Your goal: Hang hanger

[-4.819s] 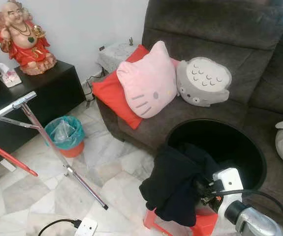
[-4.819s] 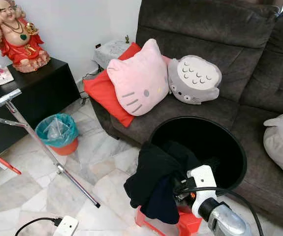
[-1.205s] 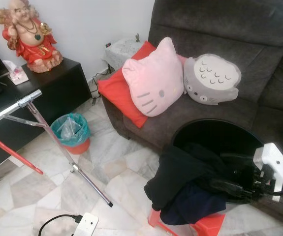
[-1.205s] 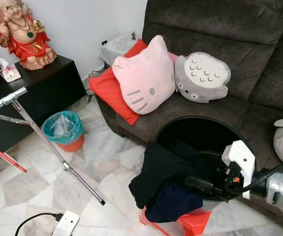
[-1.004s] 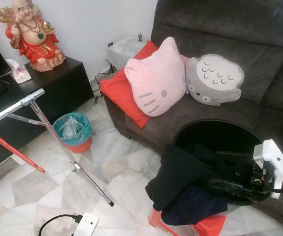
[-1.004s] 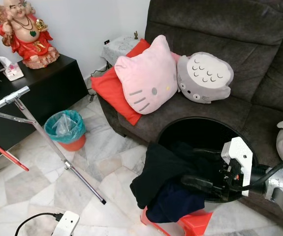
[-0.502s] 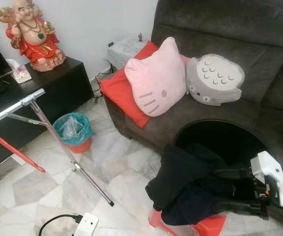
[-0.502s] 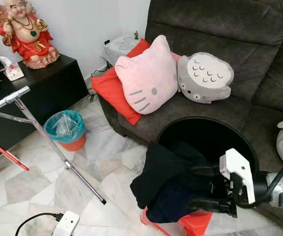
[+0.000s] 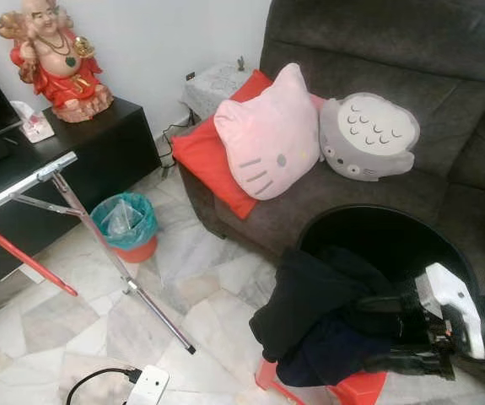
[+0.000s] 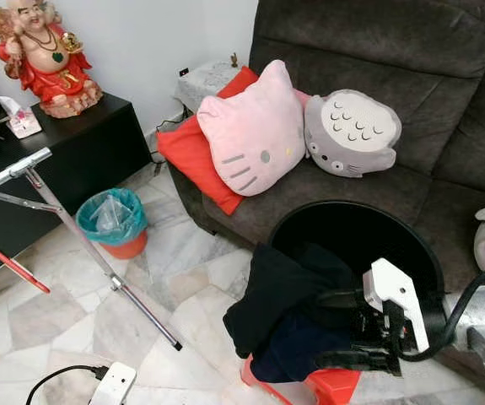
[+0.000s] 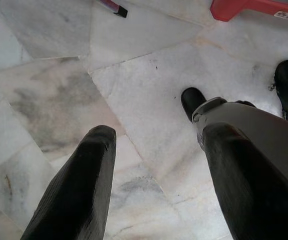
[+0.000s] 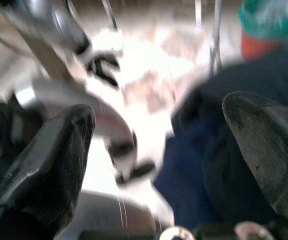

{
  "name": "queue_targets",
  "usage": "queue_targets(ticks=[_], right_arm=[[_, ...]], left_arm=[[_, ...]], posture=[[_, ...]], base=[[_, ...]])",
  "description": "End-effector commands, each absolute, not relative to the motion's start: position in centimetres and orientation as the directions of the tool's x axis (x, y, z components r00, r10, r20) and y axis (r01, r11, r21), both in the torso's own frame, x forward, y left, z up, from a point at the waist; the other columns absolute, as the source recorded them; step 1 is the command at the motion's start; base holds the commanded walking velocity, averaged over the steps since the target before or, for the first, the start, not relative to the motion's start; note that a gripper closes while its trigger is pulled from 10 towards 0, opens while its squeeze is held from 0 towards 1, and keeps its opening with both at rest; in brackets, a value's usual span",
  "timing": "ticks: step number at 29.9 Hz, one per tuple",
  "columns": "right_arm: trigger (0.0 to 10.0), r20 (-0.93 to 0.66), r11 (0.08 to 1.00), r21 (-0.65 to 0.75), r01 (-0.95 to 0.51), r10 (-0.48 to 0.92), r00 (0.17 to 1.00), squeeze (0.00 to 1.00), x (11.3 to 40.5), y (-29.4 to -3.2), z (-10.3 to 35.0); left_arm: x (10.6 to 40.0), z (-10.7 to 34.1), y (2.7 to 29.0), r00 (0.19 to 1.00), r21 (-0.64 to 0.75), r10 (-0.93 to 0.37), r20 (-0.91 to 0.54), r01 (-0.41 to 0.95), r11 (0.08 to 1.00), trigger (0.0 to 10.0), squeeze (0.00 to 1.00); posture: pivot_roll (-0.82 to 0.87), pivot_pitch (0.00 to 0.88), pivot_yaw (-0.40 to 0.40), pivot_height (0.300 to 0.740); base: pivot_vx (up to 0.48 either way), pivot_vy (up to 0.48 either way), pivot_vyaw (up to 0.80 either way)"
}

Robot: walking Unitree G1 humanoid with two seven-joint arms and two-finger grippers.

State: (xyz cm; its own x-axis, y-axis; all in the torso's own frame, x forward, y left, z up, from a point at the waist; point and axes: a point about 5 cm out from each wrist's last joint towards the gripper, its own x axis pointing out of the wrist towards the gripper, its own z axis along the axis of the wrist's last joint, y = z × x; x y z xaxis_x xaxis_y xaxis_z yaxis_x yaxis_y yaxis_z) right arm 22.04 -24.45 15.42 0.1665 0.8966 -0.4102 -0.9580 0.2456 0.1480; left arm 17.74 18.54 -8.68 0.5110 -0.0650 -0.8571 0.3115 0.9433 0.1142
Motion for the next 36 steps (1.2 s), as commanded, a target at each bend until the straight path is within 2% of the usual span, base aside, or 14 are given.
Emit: queue_targets(ticks=[1, 3, 6, 11, 17, 24, 30, 36], right_arm=[[10.0, -0.388, 0.215, 0.127, -0.968, 0.909, 0.151, 0.0, 22.2, -24.0, 16.3], [10.0, -0.421, 0.204, 0.126, -0.971, 0.897, 0.134, 0.0, 22.0, -24.0, 16.0], [10.0, -0.545, 0.266, 0.096, -0.959, 0.82, 0.173, 0.0, 22.2, -25.0, 14.7], [10.0, -0.651, 0.315, 0.051, -0.948, 0.73, 0.207, 0.0, 22.3, -26.1, 13.9], [10.0, -0.7, 0.376, 0.029, -0.926, 0.669, 0.25, 0.0, 22.3, -26.3, 13.8], [10.0, -0.713, 0.43, -0.05, -0.901, 0.616, 0.334, 0.0, 22.6, -26.9, 13.9], [10.0, -0.594, 0.467, -0.137, -0.874, 0.667, 0.45, 0.0, 23.8, -26.5, 16.2], [10.0, -0.519, 0.496, -0.187, -0.848, 0.683, 0.514, 0.0, 24.3, -26.4, 17.8]], left_arm=[[17.5, -8.8, 18.8, 0.499, 0.115, -0.054, -0.865, 0.301, 0.947, 10.0, 0.0], [17.5, -8.8, 18.8, 0.499, 0.115, -0.054, -0.865, 0.302, 0.946, 10.0, 0.0], [17.4, -8.8, 18.8, 0.496, 0.113, -0.057, -0.866, 0.306, 0.945, 10.0, 0.0], [17.3, -8.9, 18.8, 0.494, 0.112, -0.058, -0.868, 0.307, 0.945, 10.0, 0.0], [17.2, -8.9, 18.8, 0.493, 0.112, -0.057, -0.868, 0.306, 0.945, 10.0, 0.0], [17.1, -9.0, 18.7, 0.488, 0.111, -0.057, -0.871, 0.31, 0.944, 10.0, 0.0], [17.1, -9.0, 18.7, 0.49, 0.11, -0.058, -0.87, 0.307, 0.945, 10.0, 0.0], [17.1, -9.0, 18.7, 0.49, 0.109, -0.059, -0.87, 0.307, 0.945, 10.0, 0.0]], posture=[[-0.15, 0.023, 0.11, 0.74], [-0.15, 0.023, 0.11, 0.74], [-0.16, 0.019, 0.112, 0.74], [-0.16, 0.017, 0.111, 0.74], [-0.16, 0.018, 0.111, 0.74], [-0.16, 0.02, 0.112, 0.74], [-0.16, 0.021, 0.112, 0.74], [-0.16, 0.022, 0.112, 0.74]], base=[[0.0, 0.0, 0.0], [0.0, 0.0, 0.0], [0.0, 0.0, 0.0], [0.0, 0.0, 0.0], [0.0, 0.0, 0.0], [0.0, 0.0, 0.0], [0.0, 0.0, 0.0], [0.0, 0.0, 0.0]])
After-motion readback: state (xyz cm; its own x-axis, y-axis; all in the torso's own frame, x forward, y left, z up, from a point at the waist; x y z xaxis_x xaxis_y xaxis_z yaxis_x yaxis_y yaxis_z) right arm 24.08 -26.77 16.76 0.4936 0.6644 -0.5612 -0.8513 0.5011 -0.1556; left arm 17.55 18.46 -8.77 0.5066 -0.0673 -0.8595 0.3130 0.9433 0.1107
